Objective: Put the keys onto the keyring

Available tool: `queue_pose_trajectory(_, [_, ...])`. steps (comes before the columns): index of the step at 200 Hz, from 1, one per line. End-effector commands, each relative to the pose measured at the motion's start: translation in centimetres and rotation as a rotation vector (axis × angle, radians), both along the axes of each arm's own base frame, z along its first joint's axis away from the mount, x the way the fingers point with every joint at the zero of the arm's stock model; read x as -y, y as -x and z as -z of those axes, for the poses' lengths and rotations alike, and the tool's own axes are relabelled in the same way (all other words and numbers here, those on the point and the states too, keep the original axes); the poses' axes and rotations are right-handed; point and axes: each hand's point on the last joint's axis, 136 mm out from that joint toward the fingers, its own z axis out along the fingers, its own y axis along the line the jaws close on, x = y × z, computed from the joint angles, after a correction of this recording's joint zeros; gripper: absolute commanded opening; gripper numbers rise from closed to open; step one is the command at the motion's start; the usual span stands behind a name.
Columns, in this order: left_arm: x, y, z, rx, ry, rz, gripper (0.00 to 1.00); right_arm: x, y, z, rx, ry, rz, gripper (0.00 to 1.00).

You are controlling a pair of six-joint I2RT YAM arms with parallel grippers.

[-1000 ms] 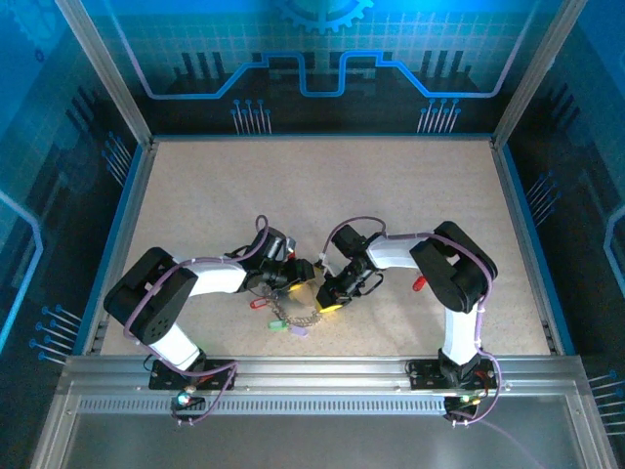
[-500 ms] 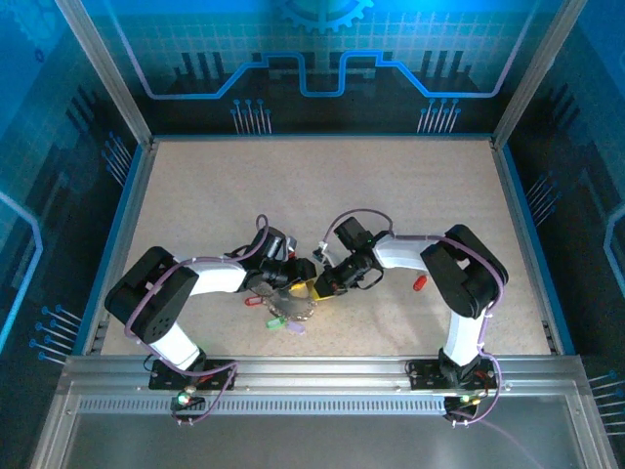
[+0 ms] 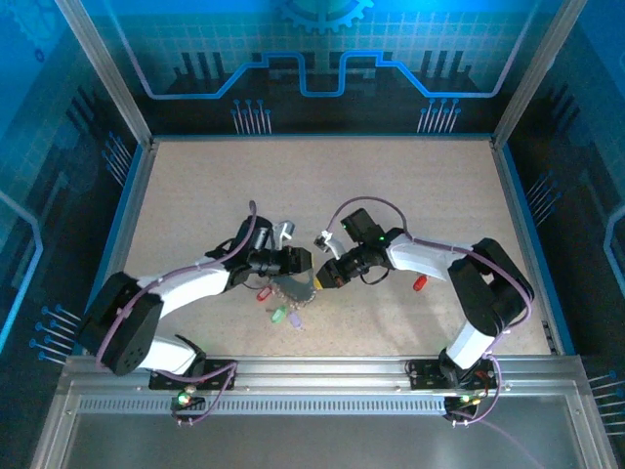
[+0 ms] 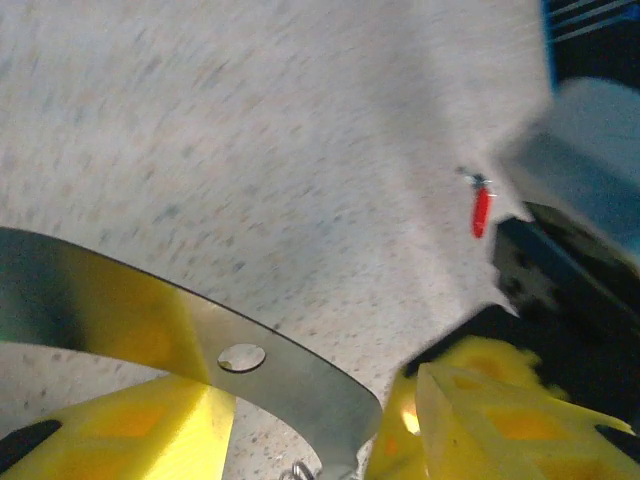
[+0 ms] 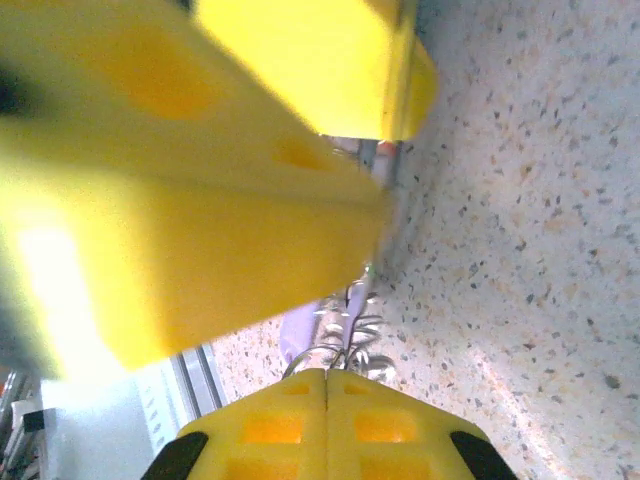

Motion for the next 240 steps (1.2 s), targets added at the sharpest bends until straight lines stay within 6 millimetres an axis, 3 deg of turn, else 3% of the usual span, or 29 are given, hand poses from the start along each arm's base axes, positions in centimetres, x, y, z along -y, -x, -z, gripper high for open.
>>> queue_pose_trajectory(1, [0.1,0.6,-3.2,0.317,-0.004,0.144,0.51,0.0,-0.6,-1.0,0.082,-0.037,-0.02,0.0])
queue_pose_trajectory(29, [-0.8,1.8,-4.7,0.628,-0.047,0.212,0.5,0.1,-0.7,-2.5,0.205,-0.078,-0.059,0.0])
queue_pose_trajectory(48, [-1.7,2.1,-6.3,0.783,-0.114,0.226,0.53,1.0,-0.4,-2.3,0.319,-0.073,-0.089,0.0])
queue_pose_trajectory(81, [-2.5,3.1,-8.2,0.888,-0.25,0.345,0.57,1.5,-1.7,-3.4,0.473,-0.06,-0.068,0.0])
queue_pose_trajectory(105, [-2.0,4.4,-8.8,0.906,-0.235,0.436,0.57,1.4,-2.4,-3.6,0.494,-0.042,-0.069,0.0])
queue_pose_trajectory(137, [-1.0,5.0,-7.6,0.909,-0.17,0.477,0.55,1.0,-2.4,-3.7,0.443,-0.054,-0.065,0.0])
queue_pose_trajectory(163, [-0.3,5.2,-5.3,0.934,-0.173,0.508,0.53,1.2,-2.4,-3.4,0.395,-0.027,-0.045,0.0])
queue_pose_trajectory(179, [-0.2,4.8,-4.2,0.885,-0.176,0.474,0.51,2.5,-2.8,-1.4,0.339,0.075,0.005,0.0])
queue_pose_trajectory(199, [-1.1,3.7,-2.9,0.79,-0.181,0.338,0.51,5.5,-3.8,0.4,0.148,0.233,0.178,0.12])
queue_pose_trajectory(214, [-1.7,3.6,-2.0,0.747,-0.172,0.286,0.51,7.1,-2.5,1.9,-0.016,0.292,0.256,0.2])
queue_pose_trajectory(240, [-2.4,4.0,-1.1,0.724,-0.176,0.25,0.52,6.3,0.9,3.9,-0.142,0.26,0.238,0.26])
